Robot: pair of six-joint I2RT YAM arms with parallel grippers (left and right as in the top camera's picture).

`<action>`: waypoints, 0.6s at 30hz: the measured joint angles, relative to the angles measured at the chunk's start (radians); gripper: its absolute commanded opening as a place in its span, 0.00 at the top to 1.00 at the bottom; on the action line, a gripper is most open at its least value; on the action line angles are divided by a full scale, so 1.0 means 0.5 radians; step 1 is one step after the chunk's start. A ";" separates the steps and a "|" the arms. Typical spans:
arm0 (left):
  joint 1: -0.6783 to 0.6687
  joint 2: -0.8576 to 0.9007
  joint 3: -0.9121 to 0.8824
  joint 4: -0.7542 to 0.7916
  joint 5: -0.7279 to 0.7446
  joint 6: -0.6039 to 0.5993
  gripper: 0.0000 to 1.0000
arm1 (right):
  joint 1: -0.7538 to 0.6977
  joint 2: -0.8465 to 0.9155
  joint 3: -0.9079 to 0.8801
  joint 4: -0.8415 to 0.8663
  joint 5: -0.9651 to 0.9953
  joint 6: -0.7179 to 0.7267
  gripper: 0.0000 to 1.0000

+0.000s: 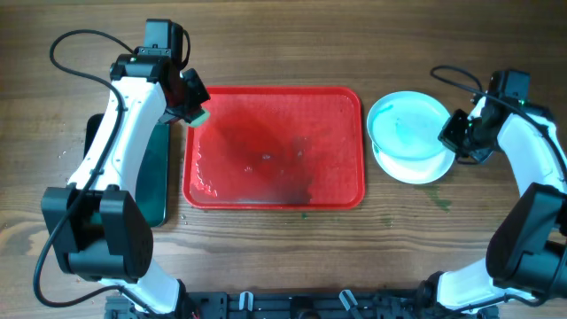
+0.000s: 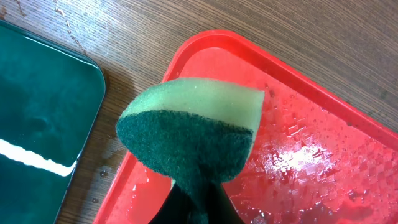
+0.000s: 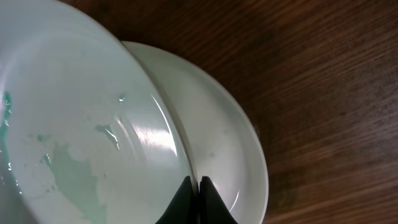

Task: Clean dirty plates on tray and stack at the side

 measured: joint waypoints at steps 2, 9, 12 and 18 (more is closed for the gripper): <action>0.000 0.000 0.000 0.000 0.000 0.000 0.96 | -0.014 0.000 -0.085 0.078 0.018 0.035 0.96; 0.000 0.000 0.000 0.000 0.000 0.000 0.96 | -0.024 -0.001 -0.243 0.026 0.085 0.140 0.96; 0.000 0.000 0.000 0.000 0.000 0.000 0.96 | -0.023 -0.017 -0.241 -0.032 0.095 0.156 0.82; 0.000 0.000 0.000 -0.040 -0.038 0.001 0.96 | -0.023 -0.275 -0.134 -0.136 0.019 0.082 0.34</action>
